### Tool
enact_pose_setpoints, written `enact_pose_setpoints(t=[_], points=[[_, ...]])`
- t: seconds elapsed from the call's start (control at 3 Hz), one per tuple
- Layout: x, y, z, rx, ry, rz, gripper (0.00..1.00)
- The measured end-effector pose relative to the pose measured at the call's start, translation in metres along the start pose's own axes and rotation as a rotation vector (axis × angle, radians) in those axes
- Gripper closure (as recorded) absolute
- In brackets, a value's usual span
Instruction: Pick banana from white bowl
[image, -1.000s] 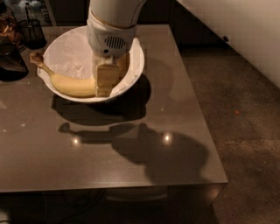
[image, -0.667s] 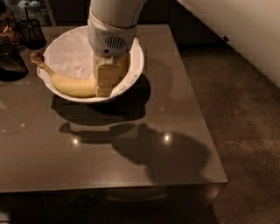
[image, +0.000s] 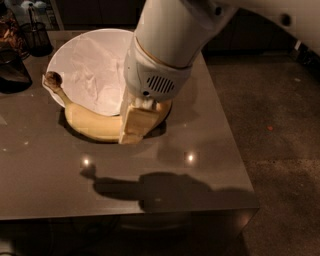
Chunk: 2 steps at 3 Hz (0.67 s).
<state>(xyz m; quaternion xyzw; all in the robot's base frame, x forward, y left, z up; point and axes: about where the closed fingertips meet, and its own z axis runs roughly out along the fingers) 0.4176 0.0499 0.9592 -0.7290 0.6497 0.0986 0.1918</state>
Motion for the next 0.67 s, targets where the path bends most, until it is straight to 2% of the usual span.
enact_pose_setpoints(t=[0.33, 0.67], points=[[0.0087, 0.0363, -0.0122, 0.016, -0.027, 0.061, 1.00], [0.0094, 0.0422, -0.0139, 0.016, -0.030, 0.068, 1.00]])
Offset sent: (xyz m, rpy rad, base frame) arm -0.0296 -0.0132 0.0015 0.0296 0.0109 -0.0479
